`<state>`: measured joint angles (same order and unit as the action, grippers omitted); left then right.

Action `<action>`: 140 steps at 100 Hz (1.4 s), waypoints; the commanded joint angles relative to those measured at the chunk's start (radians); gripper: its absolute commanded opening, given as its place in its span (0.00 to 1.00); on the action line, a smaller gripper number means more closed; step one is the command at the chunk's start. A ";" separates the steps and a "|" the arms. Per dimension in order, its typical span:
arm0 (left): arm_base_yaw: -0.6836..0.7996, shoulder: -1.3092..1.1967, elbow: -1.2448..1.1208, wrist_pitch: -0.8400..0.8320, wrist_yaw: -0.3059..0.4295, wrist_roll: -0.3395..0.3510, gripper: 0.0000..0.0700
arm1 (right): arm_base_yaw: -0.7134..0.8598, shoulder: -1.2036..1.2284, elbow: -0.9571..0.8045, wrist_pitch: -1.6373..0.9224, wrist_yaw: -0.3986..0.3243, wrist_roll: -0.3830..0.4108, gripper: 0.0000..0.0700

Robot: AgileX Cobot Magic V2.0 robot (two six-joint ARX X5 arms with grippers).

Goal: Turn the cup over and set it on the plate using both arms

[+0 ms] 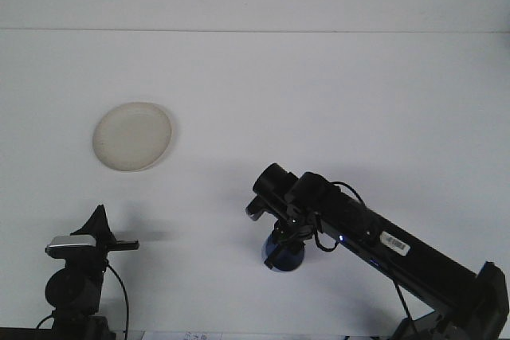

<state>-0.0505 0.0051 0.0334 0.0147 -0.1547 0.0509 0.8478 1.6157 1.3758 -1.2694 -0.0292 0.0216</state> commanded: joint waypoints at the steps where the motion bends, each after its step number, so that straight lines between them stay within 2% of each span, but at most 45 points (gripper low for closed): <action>1: 0.000 -0.002 -0.019 0.013 -0.002 -0.003 0.02 | 0.022 0.035 0.025 -0.003 0.006 -0.019 0.00; 20: 0.000 -0.002 -0.019 0.013 -0.002 -0.003 0.02 | 0.037 0.065 0.026 -0.002 0.006 -0.023 0.00; 26: 0.000 -0.002 -0.019 0.013 -0.002 -0.003 0.02 | 0.037 0.068 0.026 -0.001 0.004 -0.022 0.04; 30: 0.000 -0.002 -0.019 0.013 -0.003 -0.003 0.02 | 0.036 0.068 0.026 -0.001 0.004 -0.022 0.14; 40: 0.000 -0.002 -0.019 0.013 -0.002 -0.003 0.02 | 0.036 0.068 0.027 0.000 0.004 -0.022 0.48; 47: 0.000 -0.002 -0.019 0.013 -0.002 -0.003 0.02 | 0.036 0.068 0.031 0.002 0.004 -0.025 0.58; 70: 0.000 -0.002 -0.019 0.013 -0.002 -0.003 0.02 | 0.021 -0.010 0.085 0.005 0.014 -0.055 0.59; 100: 0.000 -0.002 -0.019 0.013 -0.002 -0.003 0.02 | -0.019 -0.409 0.043 0.132 0.042 -0.052 0.59; 117: 0.000 -0.002 -0.019 0.013 -0.002 -0.003 0.02 | -0.019 -0.733 -0.142 0.332 0.136 -0.018 0.59; 134: 0.000 -0.002 -0.019 0.016 -0.002 -0.004 0.02 | -0.018 -1.044 -0.417 0.526 0.138 0.016 0.59; 140: 0.000 -0.002 -0.019 0.018 -0.002 -0.040 0.02 | -0.018 -1.138 -0.502 0.554 0.138 0.016 0.59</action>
<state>-0.0505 0.0051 0.0334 0.0154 -0.1547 0.0486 0.8181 0.5449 0.9466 -0.7410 0.1085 0.0162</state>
